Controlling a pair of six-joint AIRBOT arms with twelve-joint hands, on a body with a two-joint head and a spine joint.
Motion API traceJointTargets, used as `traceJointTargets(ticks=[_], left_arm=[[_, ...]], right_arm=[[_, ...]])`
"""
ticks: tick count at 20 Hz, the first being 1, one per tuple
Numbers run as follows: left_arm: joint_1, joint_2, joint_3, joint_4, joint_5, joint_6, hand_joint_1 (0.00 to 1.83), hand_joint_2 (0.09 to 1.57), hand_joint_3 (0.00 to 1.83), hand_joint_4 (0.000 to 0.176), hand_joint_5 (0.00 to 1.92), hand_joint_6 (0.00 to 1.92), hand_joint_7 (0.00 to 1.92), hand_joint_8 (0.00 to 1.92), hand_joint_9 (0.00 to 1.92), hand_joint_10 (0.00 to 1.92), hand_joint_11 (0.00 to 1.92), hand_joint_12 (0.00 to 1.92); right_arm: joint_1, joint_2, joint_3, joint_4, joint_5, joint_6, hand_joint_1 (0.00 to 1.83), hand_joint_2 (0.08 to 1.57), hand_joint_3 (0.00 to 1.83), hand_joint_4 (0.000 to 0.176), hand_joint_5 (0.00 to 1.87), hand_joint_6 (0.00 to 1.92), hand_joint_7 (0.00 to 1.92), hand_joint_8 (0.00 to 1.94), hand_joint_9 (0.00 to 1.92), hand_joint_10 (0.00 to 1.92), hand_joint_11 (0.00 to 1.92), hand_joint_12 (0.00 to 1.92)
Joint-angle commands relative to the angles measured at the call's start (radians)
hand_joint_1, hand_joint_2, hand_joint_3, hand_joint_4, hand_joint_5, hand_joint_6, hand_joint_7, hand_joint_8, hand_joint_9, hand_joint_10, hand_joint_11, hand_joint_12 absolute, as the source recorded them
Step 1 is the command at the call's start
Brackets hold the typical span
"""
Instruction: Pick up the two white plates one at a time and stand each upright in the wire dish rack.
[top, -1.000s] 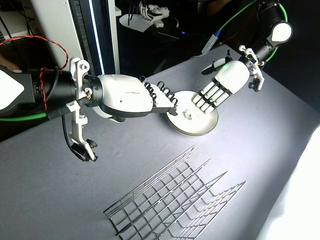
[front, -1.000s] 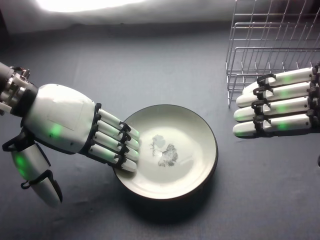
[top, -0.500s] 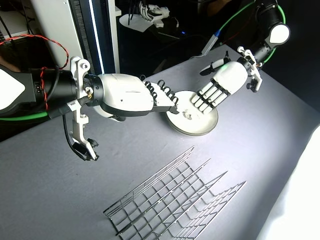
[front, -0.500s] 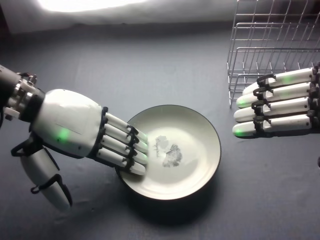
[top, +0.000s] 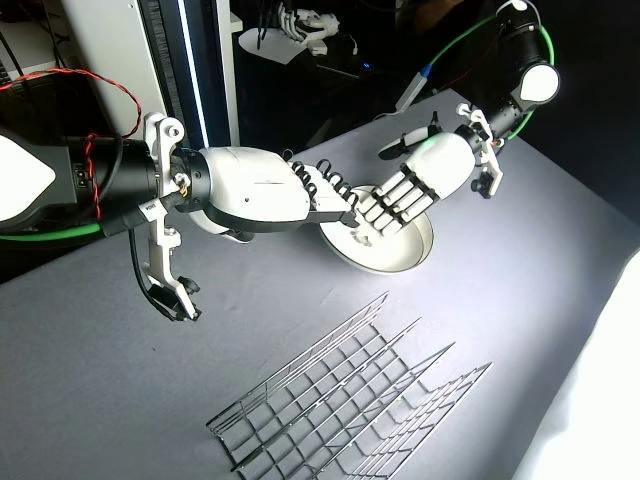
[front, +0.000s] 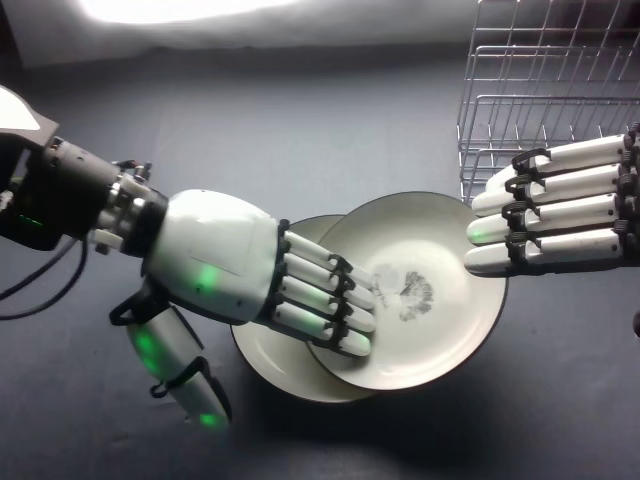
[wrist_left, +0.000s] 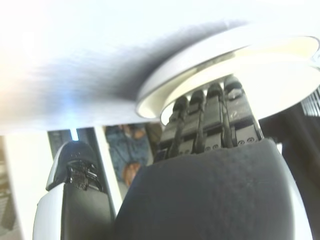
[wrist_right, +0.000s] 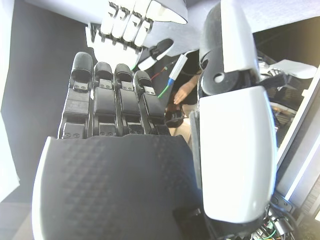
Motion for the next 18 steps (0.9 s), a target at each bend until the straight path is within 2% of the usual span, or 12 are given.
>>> traceJointTargets(ticks=[1, 4, 7, 11, 14, 16, 18], left_arm=[[0.015, -0.015, -0.004, 0.053, 0.024, -0.004, 0.0, 1.09, 0.0, 0.0, 0.04, 0.0, 0.0, 0.0, 0.0, 0.0, 0.0, 0.0], [0.011, -0.022, -0.002, 0.053, 0.026, -0.004, 0.0, 1.09, 0.0, 0.0, 0.04, 0.0, 0.0, 0.0, 0.0, 0.0, 0.0, 0.0], [0.002, -0.029, 0.003, 0.047, 0.03, -0.008, 0.0, 1.1, 0.0, 0.0, 0.04, 0.0, 0.0, 0.0, 0.0, 0.0, 0.0, 0.0], [-0.005, -0.036, 0.013, 0.027, 0.031, -0.009, 0.0, 1.09, 0.0, 0.0, 0.04, 0.0, 0.0, 0.0, 0.0, 0.0, 0.0, 0.0], [-0.006, -0.036, 0.013, 0.027, 0.03, -0.009, 0.0, 1.09, 0.0, 0.0, 0.04, 0.0, 0.0, 0.0, 0.0, 0.0, 0.0, 0.0], [-0.006, -0.036, 0.013, 0.027, 0.03, -0.009, 0.0, 1.09, 0.0, 0.0, 0.04, 0.0, 0.0, 0.0, 0.0, 0.0, 0.0, 0.0], [-0.007, -0.036, 0.013, 0.027, 0.03, -0.009, 0.0, 1.09, 0.0, 0.0, 0.03, 0.0, 0.0, 0.0, 0.0, 0.0, 0.0, 0.0]], right_arm=[[0.013, 0.005, 0.0, 0.056, 0.075, -0.001, 1.12, 0.99, 0.0, 0.0, 0.05, 0.0, 0.08, 0.0, 0.07, 0.0, 0.0, 0.49], [0.013, 0.004, 0.0, 0.033, 0.067, -0.001, 1.11, 1.0, 0.0, 0.0, 0.05, 0.0, 0.07, 0.0, 0.07, 0.0, 0.0, 0.47], [0.012, -0.008, 0.0, 0.027, 0.03, -0.001, 1.11, 0.98, 0.0, 0.0, 0.06, 0.0, 0.08, 0.0, 0.08, 0.0, 0.0, 0.57], [0.012, -0.037, 0.0, 0.011, -0.011, -0.001, 1.14, 0.98, 0.0, 0.0, 0.07, 0.0, 0.09, 0.0, 0.08, 0.0, 0.0, 0.53], [0.012, -0.064, 0.001, 0.011, -0.042, -0.003, 1.18, 0.96, 0.0, 0.0, 0.07, 0.0, 0.09, 0.0, 0.1, 0.0, 0.0, 0.58], [0.012, -0.081, 0.007, 0.011, -0.052, -0.004, 1.18, 0.94, 0.0, 0.0, 0.1, 0.01, 0.12, 0.0, 0.13, 0.01, 0.0, 0.7], [0.012, -0.101, 0.019, 0.011, -0.066, -0.005, 1.19, 0.94, 0.0, 0.0, 0.09, 0.0, 0.09, 0.0, 0.1, 0.0, 0.0, 0.66]])
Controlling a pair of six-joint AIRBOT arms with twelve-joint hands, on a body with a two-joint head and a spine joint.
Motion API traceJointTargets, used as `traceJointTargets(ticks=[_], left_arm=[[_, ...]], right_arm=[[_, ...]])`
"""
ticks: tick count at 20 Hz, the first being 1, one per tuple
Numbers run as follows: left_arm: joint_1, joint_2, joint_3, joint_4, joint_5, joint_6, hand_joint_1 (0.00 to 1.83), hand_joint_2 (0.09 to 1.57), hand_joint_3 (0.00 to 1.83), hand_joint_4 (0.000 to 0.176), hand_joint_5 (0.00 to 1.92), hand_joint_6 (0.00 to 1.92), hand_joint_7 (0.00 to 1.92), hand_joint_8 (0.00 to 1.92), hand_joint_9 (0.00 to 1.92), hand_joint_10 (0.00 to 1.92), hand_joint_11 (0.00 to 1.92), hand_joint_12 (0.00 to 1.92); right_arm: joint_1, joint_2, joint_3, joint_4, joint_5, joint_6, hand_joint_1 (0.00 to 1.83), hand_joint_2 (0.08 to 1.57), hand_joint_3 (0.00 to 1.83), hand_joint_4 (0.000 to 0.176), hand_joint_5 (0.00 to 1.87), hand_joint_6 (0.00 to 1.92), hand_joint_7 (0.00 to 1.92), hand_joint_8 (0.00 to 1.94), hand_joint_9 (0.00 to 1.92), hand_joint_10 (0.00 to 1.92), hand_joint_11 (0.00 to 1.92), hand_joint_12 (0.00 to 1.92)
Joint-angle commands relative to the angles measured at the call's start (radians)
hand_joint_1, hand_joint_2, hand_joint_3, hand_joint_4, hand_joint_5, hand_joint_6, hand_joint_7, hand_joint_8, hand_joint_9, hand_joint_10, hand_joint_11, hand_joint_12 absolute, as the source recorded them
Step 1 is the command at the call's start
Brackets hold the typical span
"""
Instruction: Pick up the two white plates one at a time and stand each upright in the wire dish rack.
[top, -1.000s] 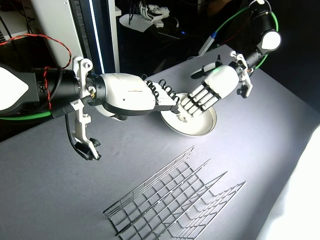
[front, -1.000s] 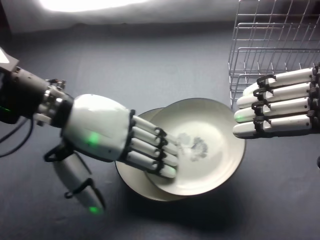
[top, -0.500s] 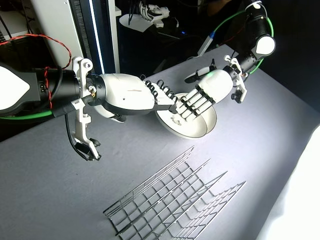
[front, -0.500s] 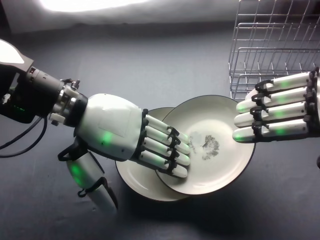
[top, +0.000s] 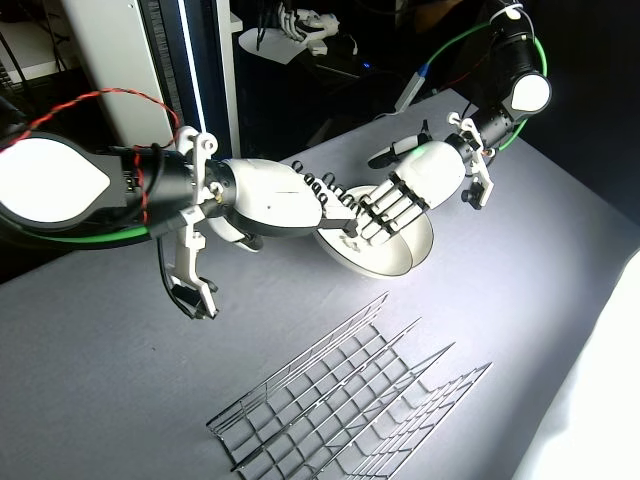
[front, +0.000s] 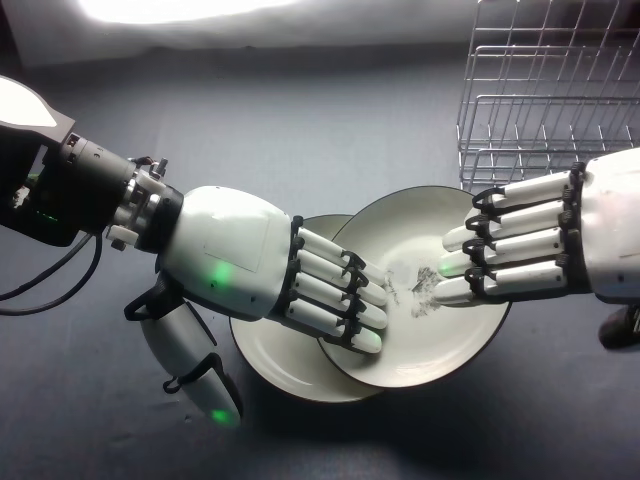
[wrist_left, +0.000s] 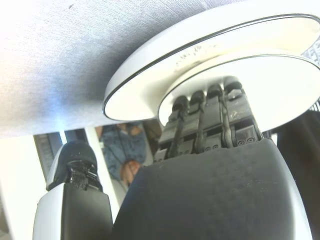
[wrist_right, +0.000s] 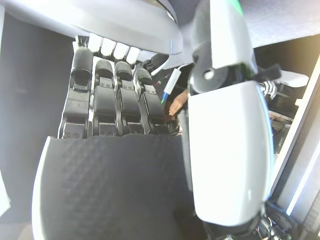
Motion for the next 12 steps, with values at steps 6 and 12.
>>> traceJointTargets(ticks=[6, 12], left_arm=[[0.008, -0.015, 0.004, 0.026, 0.025, -0.005, 0.0, 1.09, 0.0, 0.0, 0.04, 0.0, 0.0, 0.0, 0.0, 0.0, 0.0, 0.0], [0.008, -0.015, 0.009, 0.026, 0.024, -0.005, 0.0, 1.08, 0.0, 0.0, 0.02, 0.0, 0.0, 0.0, 0.0, 0.0, 0.0, 0.0]], right_arm=[[0.007, -0.084, 0.079, 0.055, 0.034, -0.01, 1.18, 0.95, 0.0, 0.0, 0.11, 0.0, 0.12, 0.0, 0.12, 0.01, 0.0, 0.68], [0.004, -0.155, 0.11, 0.055, 0.006, -0.013, 1.2, 0.99, 0.01, 0.0, 0.09, 0.0, 0.1, 0.0, 0.08, 0.0, 0.0, 0.56]])
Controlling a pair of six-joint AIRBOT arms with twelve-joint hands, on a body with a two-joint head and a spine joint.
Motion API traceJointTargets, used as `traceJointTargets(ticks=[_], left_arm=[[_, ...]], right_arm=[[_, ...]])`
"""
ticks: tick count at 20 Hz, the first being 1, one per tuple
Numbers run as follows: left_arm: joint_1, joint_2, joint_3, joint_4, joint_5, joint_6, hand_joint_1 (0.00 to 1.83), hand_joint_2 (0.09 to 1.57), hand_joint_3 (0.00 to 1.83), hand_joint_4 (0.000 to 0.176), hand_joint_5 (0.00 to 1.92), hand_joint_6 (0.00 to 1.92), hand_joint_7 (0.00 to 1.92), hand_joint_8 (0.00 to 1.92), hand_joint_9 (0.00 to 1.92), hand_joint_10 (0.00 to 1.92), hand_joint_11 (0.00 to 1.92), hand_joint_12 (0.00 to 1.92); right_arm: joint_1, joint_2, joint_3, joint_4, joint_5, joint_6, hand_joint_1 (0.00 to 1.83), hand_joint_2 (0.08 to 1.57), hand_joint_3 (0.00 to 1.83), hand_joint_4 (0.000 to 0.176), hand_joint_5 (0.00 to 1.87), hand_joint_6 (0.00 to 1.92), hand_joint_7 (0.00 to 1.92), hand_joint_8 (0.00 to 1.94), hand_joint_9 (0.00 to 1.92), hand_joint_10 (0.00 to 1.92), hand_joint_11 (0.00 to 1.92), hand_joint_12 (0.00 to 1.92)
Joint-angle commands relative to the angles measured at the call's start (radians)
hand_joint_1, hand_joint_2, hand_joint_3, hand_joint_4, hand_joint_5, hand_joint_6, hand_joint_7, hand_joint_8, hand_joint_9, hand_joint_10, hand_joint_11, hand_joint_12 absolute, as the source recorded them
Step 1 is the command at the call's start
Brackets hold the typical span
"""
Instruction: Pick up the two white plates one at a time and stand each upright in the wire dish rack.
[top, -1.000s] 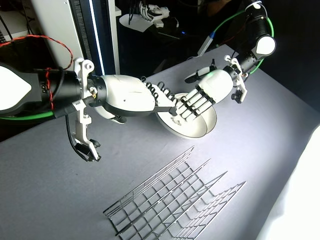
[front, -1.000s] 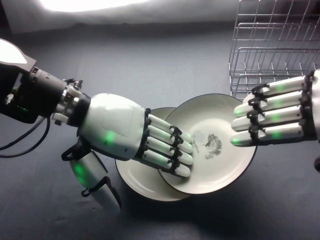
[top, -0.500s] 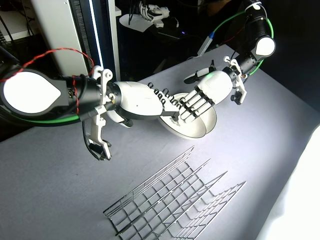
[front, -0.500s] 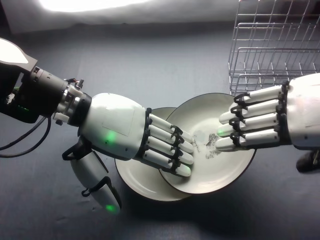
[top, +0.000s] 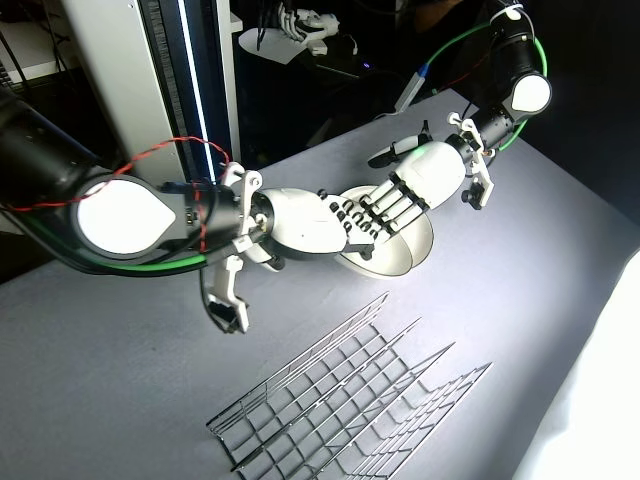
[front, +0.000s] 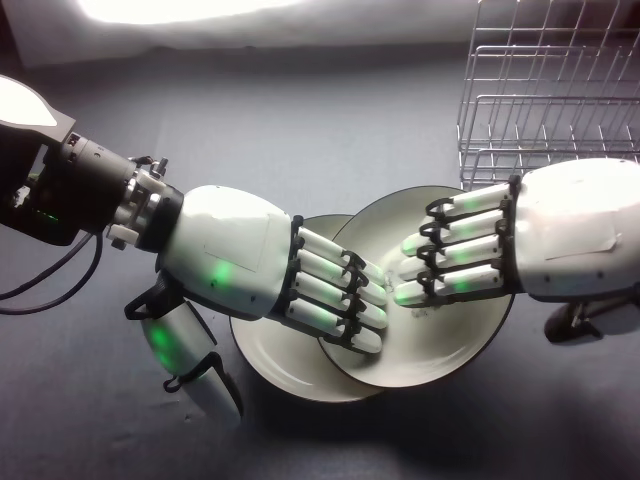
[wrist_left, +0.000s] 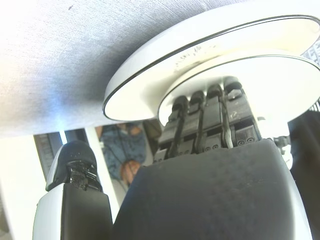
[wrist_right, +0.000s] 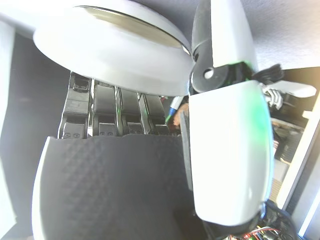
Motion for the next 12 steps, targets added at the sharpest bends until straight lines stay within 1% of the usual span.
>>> traceJointTargets(ticks=[1, 2, 3, 4, 6, 8, 9, 10, 12], left_arm=[[0.007, -0.012, 0.003, 0.027, 0.029, -0.005, 0.0, 1.09, 0.0, 0.0, 0.02, 0.0, 0.0, 0.0, 0.0, 0.0, 0.0, 0.0], [0.007, -0.012, 0.005, 0.027, 0.029, -0.005, 0.0, 1.09, 0.0, 0.0, 0.02, 0.0, 0.0, 0.0, 0.0, 0.0, 0.0, 0.0], [0.007, -0.013, 0.007, 0.027, 0.029, -0.005, 0.0, 1.08, 0.0, 0.0, 0.01, 0.0, 0.0, 0.0, 0.0, 0.0, 0.0, 0.0], [0.007, -0.013, 0.007, 0.027, 0.029, -0.005, 0.0, 1.08, 0.0, 0.0, 0.01, 0.0, 0.0, 0.0, 0.0, 0.0, 0.0, 0.0], [0.007, -0.013, 0.007, 0.027, 0.029, -0.005, 0.0, 1.09, 0.0, 0.0, 0.02, 0.0, 0.0, 0.0, 0.0, 0.0, 0.0, 0.0], [0.006, -0.013, 0.008, 0.027, 0.029, -0.005, 0.0, 1.09, 0.0, 0.0, 0.02, 0.0, 0.0, 0.0, 0.0, 0.0, 0.0, 0.0], [0.006, -0.013, 0.008, 0.027, 0.029, -0.005, 0.0, 1.09, 0.0, 0.0, 0.02, 0.0, 0.0, 0.0, 0.0, 0.0, 0.0, 0.0], [0.006, -0.013, 0.008, 0.027, 0.029, -0.005, 0.0, 1.09, 0.0, 0.0, 0.03, 0.01, 0.0, 0.0, 0.0, 0.0, 0.0, 0.0], [0.006, -0.013, 0.009, 0.027, 0.029, -0.005, 0.0, 1.08, 0.0, 0.0, 0.02, 0.0, 0.0, 0.0, 0.0, 0.0, 0.0, 0.0]], right_arm=[[0.004, -0.002, 0.006, 0.048, 0.054, -0.007, 1.15, 1.0, 0.01, 0.0, 0.11, 0.01, 0.13, 0.01, 0.11, 0.01, 0.0, 0.61], [0.004, -0.011, 0.014, 0.048, 0.05, -0.008, 1.15, 1.0, 0.01, 0.0, 0.12, 0.01, 0.15, 0.01, 0.13, 0.01, 0.0, 0.64], [0.004, -0.02, 0.022, 0.048, 0.047, -0.008, 1.16, 1.01, 0.01, 0.0, 0.11, 0.0, 0.13, 0.0, 0.11, 0.01, 0.0, 0.6], [0.004, -0.028, 0.028, 0.048, 0.046, -0.009, 1.16, 1.0, 0.0, 0.0, 0.11, 0.0, 0.15, 0.0, 0.14, 0.01, 0.0, 0.65], [0.004, -0.042, 0.036, 0.048, 0.042, -0.009, 1.16, 1.01, 0.0, 0.0, 0.1, 0.0, 0.14, 0.0, 0.13, 0.0, 0.0, 0.62], [0.003, -0.054, 0.043, 0.049, 0.036, -0.009, 1.14, 1.0, 0.0, 0.0, 0.14, 0.01, 0.18, 0.01, 0.16, 0.01, 0.0, 0.71], [0.003, -0.059, 0.047, 0.049, 0.034, -0.009, 1.12, 1.02, 0.0, 0.0, 0.15, 0.01, 0.17, 0.0, 0.16, 0.01, 0.0, 0.69], [0.003, -0.066, 0.051, 0.049, 0.031, -0.01, 1.11, 1.01, 0.0, 0.0, 0.17, 0.01, 0.19, 0.01, 0.18, 0.01, 0.0, 0.74], [0.003, -0.077, 0.062, 0.049, 0.025, -0.011, 1.1, 1.0, 0.0, 0.0, 0.19, 0.01, 0.22, 0.01, 0.2, 0.01, 0.0, 0.77]])
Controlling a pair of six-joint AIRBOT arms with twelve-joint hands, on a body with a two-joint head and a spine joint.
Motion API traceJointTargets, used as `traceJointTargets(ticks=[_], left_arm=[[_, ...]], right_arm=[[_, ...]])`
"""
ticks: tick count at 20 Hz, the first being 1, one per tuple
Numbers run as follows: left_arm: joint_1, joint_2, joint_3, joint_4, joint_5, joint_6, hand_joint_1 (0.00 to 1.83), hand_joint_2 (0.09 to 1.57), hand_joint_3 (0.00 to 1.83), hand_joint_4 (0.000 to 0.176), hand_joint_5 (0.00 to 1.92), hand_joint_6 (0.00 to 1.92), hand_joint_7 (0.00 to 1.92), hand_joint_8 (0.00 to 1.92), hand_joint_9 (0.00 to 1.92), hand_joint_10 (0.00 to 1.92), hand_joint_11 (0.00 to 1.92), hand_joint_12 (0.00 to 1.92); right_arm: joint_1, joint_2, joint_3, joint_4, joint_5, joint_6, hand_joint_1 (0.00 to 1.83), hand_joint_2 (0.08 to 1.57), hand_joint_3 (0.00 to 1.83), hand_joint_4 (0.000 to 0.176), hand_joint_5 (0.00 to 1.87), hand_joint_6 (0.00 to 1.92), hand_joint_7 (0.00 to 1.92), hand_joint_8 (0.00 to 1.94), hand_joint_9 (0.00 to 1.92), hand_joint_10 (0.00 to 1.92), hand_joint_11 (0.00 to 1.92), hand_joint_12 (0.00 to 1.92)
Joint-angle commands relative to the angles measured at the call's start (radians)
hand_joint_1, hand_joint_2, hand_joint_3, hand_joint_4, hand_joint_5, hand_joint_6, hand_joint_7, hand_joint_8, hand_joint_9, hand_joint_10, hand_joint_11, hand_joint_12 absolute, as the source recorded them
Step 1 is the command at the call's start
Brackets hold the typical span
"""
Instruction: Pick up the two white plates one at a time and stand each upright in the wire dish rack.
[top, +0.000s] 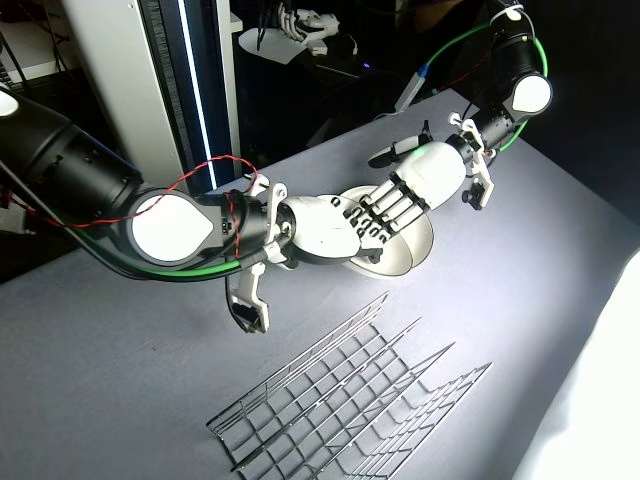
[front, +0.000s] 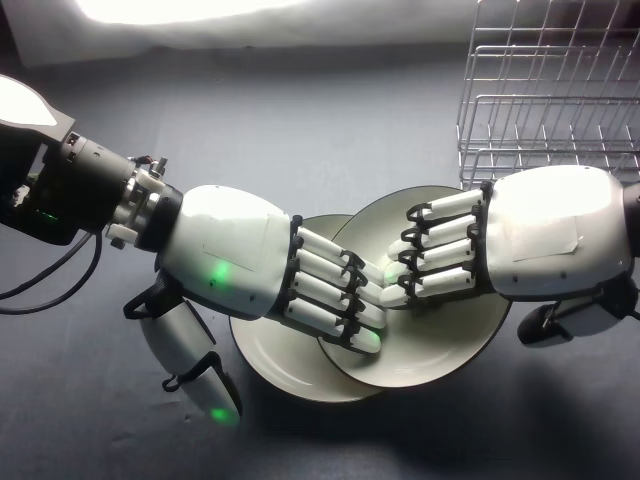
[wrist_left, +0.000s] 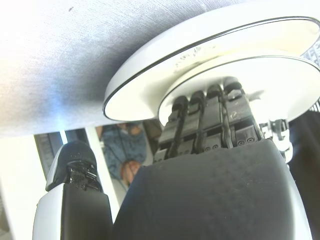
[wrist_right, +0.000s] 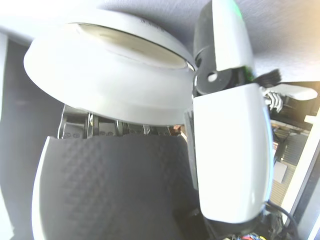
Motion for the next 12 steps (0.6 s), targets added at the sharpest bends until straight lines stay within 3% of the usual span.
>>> traceJointTargets(ticks=[1, 2, 3, 4, 6, 7, 8, 9, 10, 12], left_arm=[[0.006, -0.011, 0.004, 0.027, 0.033, -0.005, 0.0, 1.08, 0.0, 0.0, 0.01, 0.0, 0.0, 0.0, 0.0, 0.0, 0.0, 0.0], [0.006, -0.011, 0.004, 0.027, 0.033, -0.005, 0.0, 1.08, 0.0, 0.0, 0.01, 0.0, 0.0, 0.0, 0.0, 0.0, 0.0, 0.0], [0.006, -0.011, 0.005, 0.027, 0.033, -0.005, 0.0, 1.08, 0.0, 0.0, 0.01, 0.0, 0.0, 0.0, 0.0, 0.0, 0.0, 0.0], [0.006, -0.011, 0.006, 0.027, 0.033, -0.005, 0.0, 1.08, 0.0, 0.0, 0.02, 0.01, 0.0, 0.0, 0.0, 0.0, 0.0, 0.0], [0.006, -0.011, 0.008, 0.027, 0.033, -0.005, 0.0, 1.08, 0.0, 0.0, 0.01, 0.0, 0.0, 0.0, 0.0, 0.0, 0.0, 0.0], [0.005, -0.011, 0.009, 0.027, 0.033, -0.005, 0.0, 1.08, 0.0, 0.0, 0.0, 0.0, 0.0, 0.0, 0.0, 0.0, 0.0, 0.0], [0.005, -0.011, 0.01, 0.027, 0.033, -0.005, 0.0, 1.08, 0.0, 0.0, 0.0, 0.0, 0.0, 0.0, 0.0, 0.0, 0.0, 0.0], [0.005, -0.011, 0.01, 0.026, 0.032, -0.005, 0.0, 1.08, 0.0, 0.0, 0.0, 0.0, 0.0, 0.0, 0.0, 0.0, 0.0, 0.0], [0.005, -0.011, 0.011, 0.026, 0.032, -0.005, 0.0, 1.08, 0.0, 0.0, 0.01, 0.0, 0.0, 0.0, 0.0, 0.0, 0.0, 0.0], [0.004, -0.009, 0.01, 0.026, 0.032, -0.007, 0.0, 1.08, 0.0, 0.0, 0.01, 0.0, 0.0, 0.0, 0.0, 0.0, 0.0, 0.0]], right_arm=[[0.003, -0.001, 0.005, 0.046, 0.057, -0.004, 1.14, 1.04, 0.01, 0.0, 0.22, 0.02, 0.24, 0.01, 0.22, 0.02, 0.0, 0.78], [0.003, -0.004, 0.008, 0.046, 0.055, -0.005, 1.2, 1.04, 0.0, 0.0, 0.39, 0.03, 0.39, 0.02, 0.34, 0.03, 0.0, 1.01], [0.002, -0.006, 0.009, 0.046, 0.055, -0.005, 1.2, 1.04, 0.0, 0.0, 0.39, 0.03, 0.39, 0.02, 0.34, 0.03, 0.0, 1.01], [0.002, -0.007, 0.01, 0.046, 0.055, -0.005, 1.21, 1.05, 0.0, 0.0, 0.45, 0.04, 0.45, 0.02, 0.4, 0.04, 0.0, 1.13], [0.002, -0.009, 0.01, 0.046, 0.054, -0.005, 1.23, 1.06, 0.0, 0.0, 0.71, 0.04, 0.74, 0.03, 0.69, 0.08, 0.2, 1.21], [0.001, -0.01, 0.01, 0.046, 0.054, -0.005, 1.17, 1.15, 0.0, 0.0, 0.88, 0.85, 0.92, 0.03, 0.86, 0.1, 0.39, 1.13], [0.001, -0.011, 0.01, 0.046, 0.054, -0.005, 1.21, 1.12, 0.01, 0.0, 0.89, 1.04, 1.0, 0.76, 1.0, 0.12, 0.48, 1.18], [0.001, -0.012, 0.01, 0.046, 0.053, -0.005, 1.35, 1.08, 0.0, 0.0, 1.01, 0.9, 1.1, 0.69, 0.97, 0.9, 0.58, 1.23], [0.0, -0.012, 0.01, 0.046, 0.05, -0.005, 1.37, 1.08, 0.0, 0.0, 1.04, 0.87, 1.08, 0.7, 0.93, 1.13, 0.59, 1.32], [-0.003, -0.013, 0.01, 0.046, 0.049, -0.006, 1.38, 1.09, 0.0, 0.0, 1.02, 0.91, 1.05, 0.77, 0.9, 1.23, 0.56, 1.41]])
